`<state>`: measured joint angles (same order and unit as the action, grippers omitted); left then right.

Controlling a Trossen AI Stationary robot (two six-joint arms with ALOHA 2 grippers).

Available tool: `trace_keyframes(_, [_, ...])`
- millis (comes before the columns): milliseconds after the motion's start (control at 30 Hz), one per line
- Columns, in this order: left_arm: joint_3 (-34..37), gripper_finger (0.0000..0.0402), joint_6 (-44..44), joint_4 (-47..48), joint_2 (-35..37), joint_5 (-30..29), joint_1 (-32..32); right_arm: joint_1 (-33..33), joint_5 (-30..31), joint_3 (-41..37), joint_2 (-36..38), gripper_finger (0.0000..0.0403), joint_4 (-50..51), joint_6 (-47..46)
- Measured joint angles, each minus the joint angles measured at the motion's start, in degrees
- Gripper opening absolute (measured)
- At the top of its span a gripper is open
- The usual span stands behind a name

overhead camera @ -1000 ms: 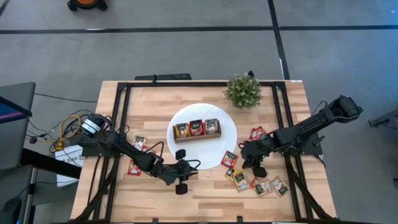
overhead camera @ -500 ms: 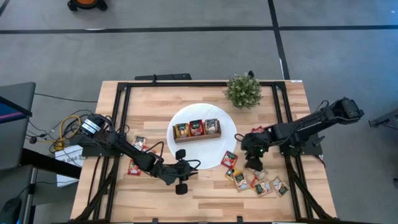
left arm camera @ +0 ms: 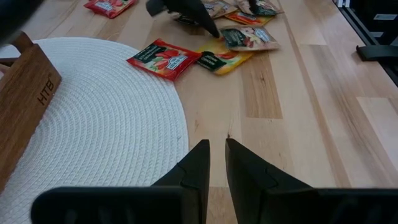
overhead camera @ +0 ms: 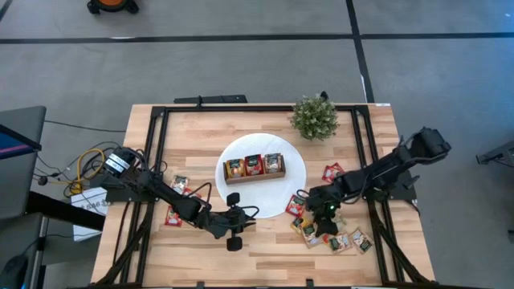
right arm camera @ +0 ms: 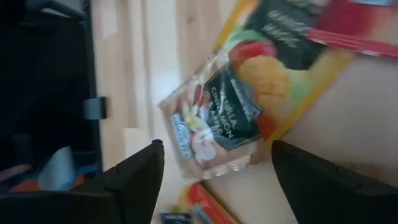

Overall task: Pick & Place Tea
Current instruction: Put the brown tea bag into the right section of the wooden organizer

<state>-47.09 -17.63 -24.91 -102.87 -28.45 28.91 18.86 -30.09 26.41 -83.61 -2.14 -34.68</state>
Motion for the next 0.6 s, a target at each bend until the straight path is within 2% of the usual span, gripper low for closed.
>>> trace_keyframes(200, [0.0, 0.0042, 0.0, 0.0, 0.0, 0.0, 0.0, 0.9, -3.4, 1.2, -4.3, 0.0284, -4.0, -0.2])
trace_keyframes(300, [0.0, 0.0042, 0.0, 0.1, 0.0, 0.0, 0.0, 1.0, -3.5, 2.6, -5.8, 0.0267, -3.7, 0.3])
trace_keyframes(433, [0.0, 0.0042, 0.0, 0.1, 0.0, 0.0, 0.0, 1.1, -2.3, 4.0, -7.6, 0.0216, -3.8, 0.4])
trace_keyframes(600, [0.0, 0.0042, 0.0, 0.4, 0.0, 0.0, 0.0, 1.0, -1.8, 5.2, -10.5, 0.0126, -4.6, 0.7])
